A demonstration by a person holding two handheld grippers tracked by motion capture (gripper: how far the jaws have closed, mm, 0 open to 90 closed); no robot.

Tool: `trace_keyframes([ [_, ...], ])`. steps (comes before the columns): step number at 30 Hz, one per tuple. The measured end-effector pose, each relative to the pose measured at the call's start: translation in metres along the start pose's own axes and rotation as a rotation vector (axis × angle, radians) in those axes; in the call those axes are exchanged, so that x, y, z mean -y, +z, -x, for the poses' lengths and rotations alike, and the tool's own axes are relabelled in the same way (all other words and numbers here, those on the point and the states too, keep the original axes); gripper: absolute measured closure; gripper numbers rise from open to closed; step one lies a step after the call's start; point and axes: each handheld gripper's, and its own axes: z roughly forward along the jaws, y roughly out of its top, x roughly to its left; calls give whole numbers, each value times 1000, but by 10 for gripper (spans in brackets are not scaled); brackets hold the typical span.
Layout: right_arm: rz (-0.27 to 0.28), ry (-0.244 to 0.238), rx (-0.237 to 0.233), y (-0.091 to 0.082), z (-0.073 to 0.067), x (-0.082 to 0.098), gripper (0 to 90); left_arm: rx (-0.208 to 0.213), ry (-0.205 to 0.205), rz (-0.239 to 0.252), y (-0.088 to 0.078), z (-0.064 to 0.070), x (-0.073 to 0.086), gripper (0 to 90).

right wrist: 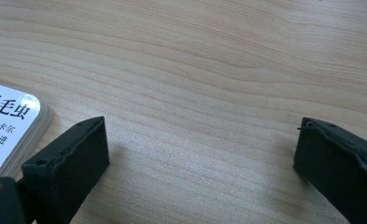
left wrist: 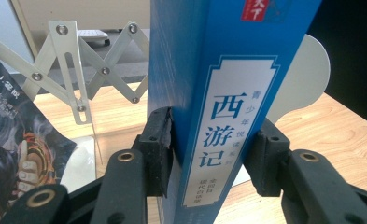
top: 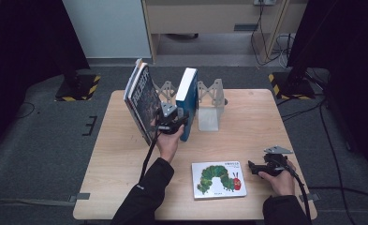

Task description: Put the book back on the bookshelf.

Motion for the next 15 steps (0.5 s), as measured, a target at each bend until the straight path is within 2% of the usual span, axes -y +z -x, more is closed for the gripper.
trace_keyframes([
  [6, -1, 1, 0, 0, 0, 0, 34, 5, -8, -4, 8, 5, -3, 542],
  [9, 0, 1, -2, 0, 0, 0, 34, 23, -4, -7, 11, 8, -3, 529],
  [11, -1, 2, -2, 0, 0, 0, 34, 30, 7, 3, 12, 8, -1, 519],
  [14, 0, 2, -2, 0, 0, 0, 34, 54, -2, 57, 10, 4, 8, 513],
  [15, 0, 0, -1, 0, 0, 0, 34, 54, -2, 57, 10, 4, 8, 514],
])
